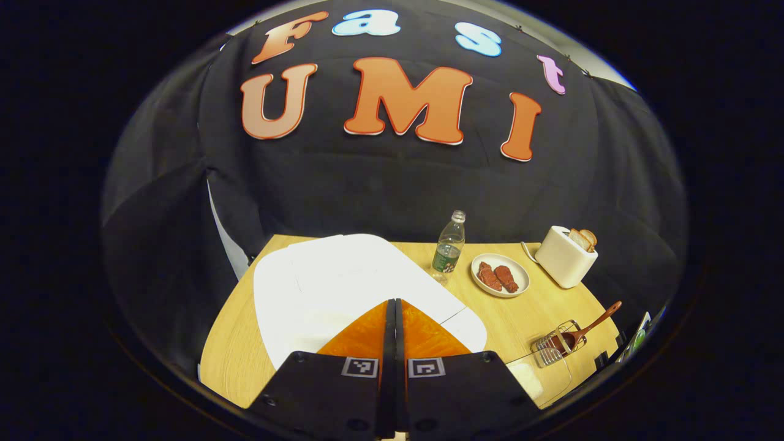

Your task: Close the left gripper, press the button to open the rice cooker; take a wooden spoon from the chopstick holder with the right hand, scoop a spoonful of rice and pour it into the rice cooker, then put the wooden spoon back into the chopstick holder.

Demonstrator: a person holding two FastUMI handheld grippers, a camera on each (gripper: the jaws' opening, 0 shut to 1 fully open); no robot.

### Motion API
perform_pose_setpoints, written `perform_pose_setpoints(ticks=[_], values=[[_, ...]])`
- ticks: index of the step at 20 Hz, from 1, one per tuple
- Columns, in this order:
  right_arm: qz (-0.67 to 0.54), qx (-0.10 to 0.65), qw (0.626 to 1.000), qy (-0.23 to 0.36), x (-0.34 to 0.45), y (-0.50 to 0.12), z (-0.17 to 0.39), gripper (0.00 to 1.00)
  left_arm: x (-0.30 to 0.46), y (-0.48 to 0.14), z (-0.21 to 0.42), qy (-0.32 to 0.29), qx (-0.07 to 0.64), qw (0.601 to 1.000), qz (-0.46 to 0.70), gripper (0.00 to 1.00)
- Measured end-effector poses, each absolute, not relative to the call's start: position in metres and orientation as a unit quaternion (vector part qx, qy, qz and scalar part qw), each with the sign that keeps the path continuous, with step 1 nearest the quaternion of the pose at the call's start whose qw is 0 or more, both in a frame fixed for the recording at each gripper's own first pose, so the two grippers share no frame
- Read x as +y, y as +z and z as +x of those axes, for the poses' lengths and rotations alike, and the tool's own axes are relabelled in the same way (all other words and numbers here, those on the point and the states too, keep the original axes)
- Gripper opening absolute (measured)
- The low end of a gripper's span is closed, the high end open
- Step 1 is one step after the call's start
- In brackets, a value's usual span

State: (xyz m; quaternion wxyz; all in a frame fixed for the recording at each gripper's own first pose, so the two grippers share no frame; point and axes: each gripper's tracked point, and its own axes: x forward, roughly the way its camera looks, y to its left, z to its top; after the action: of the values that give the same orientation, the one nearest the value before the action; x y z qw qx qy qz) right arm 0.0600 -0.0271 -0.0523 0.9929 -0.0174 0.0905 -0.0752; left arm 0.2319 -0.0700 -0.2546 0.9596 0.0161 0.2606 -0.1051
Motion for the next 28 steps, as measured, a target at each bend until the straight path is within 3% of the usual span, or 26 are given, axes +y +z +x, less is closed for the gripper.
perform_pose_setpoints(ticks=[3,4,6,7,14,18,20,22,26,27,28], values=[[-0.021,0.096,0.992,-0.080,-0.029,-0.056,0.062,0.95,-0.068,-0.277,0.234,-0.103,0.287,0.952,0.015,0.04],[-0.021,0.098,0.992,-0.081,-0.029,-0.057,0.064,1.00,-0.068,-0.282,0.235,-0.101,0.293,0.950,0.015,0.04],[-0.018,0.102,0.992,-0.079,-0.027,-0.060,0.064,1.00,-0.066,-0.280,0.238,-0.101,0.286,0.953,0.028,0.04],[-0.017,0.103,0.991,-0.079,-0.027,-0.061,0.066,0.95,-0.065,-0.279,0.236,-0.102,0.290,0.951,0.028,0.04],[-0.007,0.105,0.992,-0.073,-0.023,-0.067,0.069,0.95,-0.066,-0.278,0.234,-0.094,0.302,0.949,0.014,0.05],[0.011,0.098,0.993,-0.063,-0.017,-0.069,0.071,0.95,-0.054,-0.193,0.239,-0.051,0.200,0.977,0.047,0.04],[0.026,0.099,0.993,-0.056,-0.011,-0.075,0.074,1.00,-0.064,-0.147,0.231,-0.058,0.154,0.986,0.040,0.04],[0.044,0.099,0.993,-0.045,-0.004,-0.082,0.079,0.95,-0.067,-0.108,0.218,-0.066,0.120,0.990,0.018,0.04],[0.064,0.114,0.991,-0.026,0.009,-0.113,0.088,0.95,-0.055,-0.065,0.191,-0.065,0.081,0.995,-0.001,0.04],[0.070,0.123,0.990,-0.021,0.011,-0.124,0.090,1.00,-0.051,-0.057,0.185,-0.060,0.075,0.995,0.000,0.05],[0.075,0.131,0.988,-0.016,0.016,-0.134,0.093,0.95,-0.046,-0.048,0.179,-0.054,0.070,0.996,0.003,0.04]])
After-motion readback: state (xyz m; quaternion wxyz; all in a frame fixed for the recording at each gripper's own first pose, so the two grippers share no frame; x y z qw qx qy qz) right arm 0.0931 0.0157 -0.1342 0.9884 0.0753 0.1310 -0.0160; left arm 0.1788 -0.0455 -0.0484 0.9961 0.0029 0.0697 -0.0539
